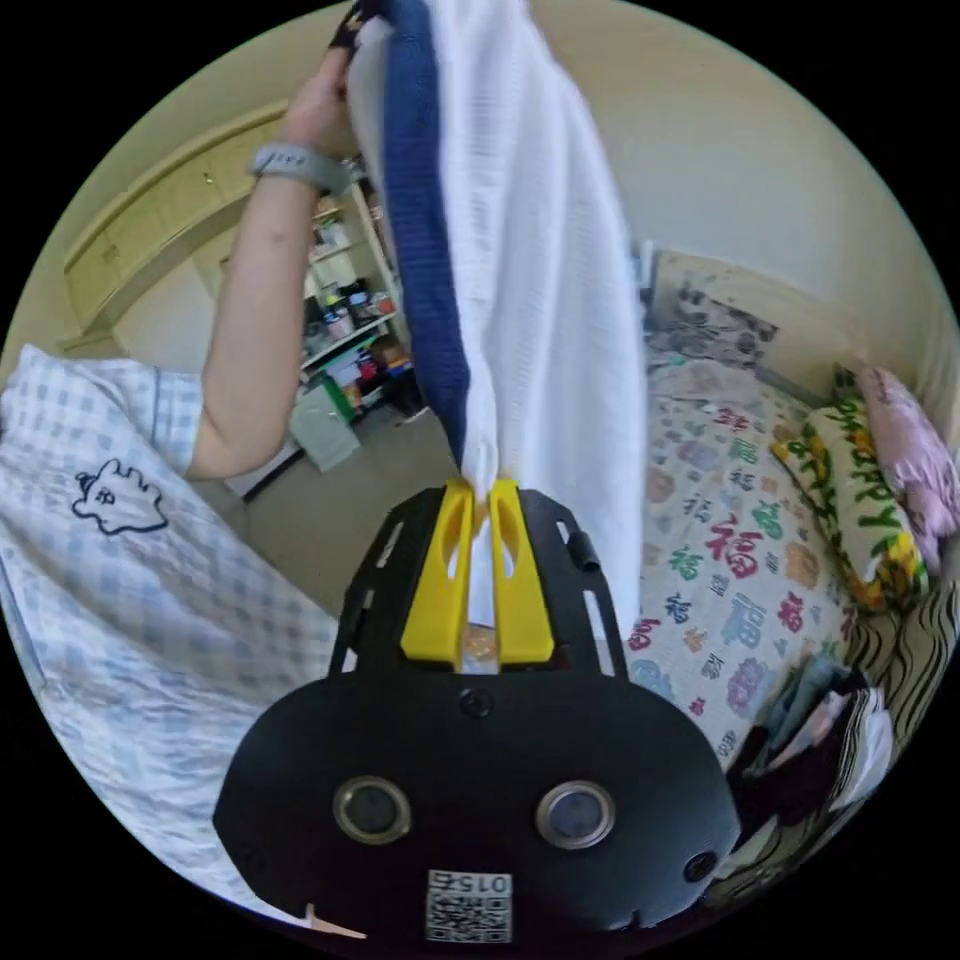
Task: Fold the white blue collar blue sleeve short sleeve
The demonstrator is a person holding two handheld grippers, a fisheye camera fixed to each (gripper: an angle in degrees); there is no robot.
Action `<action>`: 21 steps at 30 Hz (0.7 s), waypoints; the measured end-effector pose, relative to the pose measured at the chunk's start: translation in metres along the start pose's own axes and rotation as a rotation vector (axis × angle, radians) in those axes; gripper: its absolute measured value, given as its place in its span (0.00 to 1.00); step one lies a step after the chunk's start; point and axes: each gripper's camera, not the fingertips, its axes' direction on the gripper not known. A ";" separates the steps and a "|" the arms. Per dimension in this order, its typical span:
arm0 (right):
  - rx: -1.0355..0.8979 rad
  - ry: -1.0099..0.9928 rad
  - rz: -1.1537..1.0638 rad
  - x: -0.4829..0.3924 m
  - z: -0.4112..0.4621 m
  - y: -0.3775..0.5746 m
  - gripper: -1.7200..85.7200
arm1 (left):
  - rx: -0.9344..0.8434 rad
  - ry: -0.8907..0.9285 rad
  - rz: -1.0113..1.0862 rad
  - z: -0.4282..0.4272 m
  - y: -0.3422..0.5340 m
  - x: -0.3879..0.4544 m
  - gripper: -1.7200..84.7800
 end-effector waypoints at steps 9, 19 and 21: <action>0.147 -0.195 0.194 0.064 -0.079 0.000 0.04 | -0.017 -0.143 0.062 0.002 0.031 0.000 0.01; -0.034 -0.292 0.224 0.133 -0.148 -0.038 0.03 | -0.113 -0.400 -0.151 -0.006 0.150 -0.018 0.01; -0.091 -0.338 0.213 0.158 -0.149 -0.068 0.03 | -0.067 -0.417 -0.204 -0.002 0.169 -0.023 0.01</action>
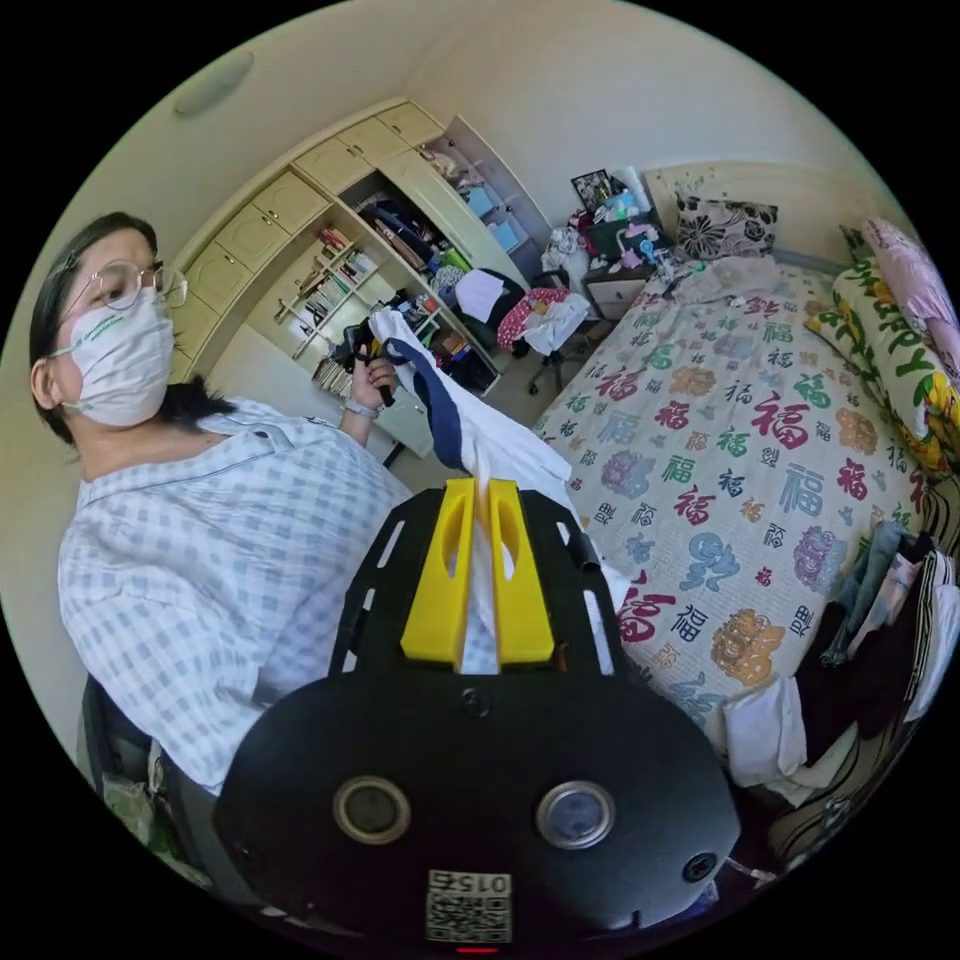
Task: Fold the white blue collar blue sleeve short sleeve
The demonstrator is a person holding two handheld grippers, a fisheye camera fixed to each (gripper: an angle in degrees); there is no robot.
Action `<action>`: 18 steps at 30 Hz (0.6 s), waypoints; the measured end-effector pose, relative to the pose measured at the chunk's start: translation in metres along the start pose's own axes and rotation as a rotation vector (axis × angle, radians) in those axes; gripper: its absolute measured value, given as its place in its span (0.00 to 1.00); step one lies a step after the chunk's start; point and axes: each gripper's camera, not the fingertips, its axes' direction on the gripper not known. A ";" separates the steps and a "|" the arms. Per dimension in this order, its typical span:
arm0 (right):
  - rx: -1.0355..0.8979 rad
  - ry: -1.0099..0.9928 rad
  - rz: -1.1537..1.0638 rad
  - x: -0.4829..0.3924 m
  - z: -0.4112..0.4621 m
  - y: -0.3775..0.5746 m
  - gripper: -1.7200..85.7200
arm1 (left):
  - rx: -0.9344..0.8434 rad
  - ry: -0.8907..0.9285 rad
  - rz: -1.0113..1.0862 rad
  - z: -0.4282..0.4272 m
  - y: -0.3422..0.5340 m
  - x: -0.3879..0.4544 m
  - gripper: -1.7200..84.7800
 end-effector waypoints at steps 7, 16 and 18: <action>-0.212 0.002 0.060 0.091 -0.007 -0.128 0.03 | -0.045 -0.173 -0.124 0.093 0.007 -0.049 0.01; -0.501 0.262 0.250 0.337 0.086 -0.352 0.08 | -0.113 -0.891 -0.323 0.298 0.031 -0.254 0.03; -0.484 0.362 0.362 0.387 0.106 -0.385 0.11 | -0.132 -0.995 -0.460 0.329 0.049 -0.286 0.04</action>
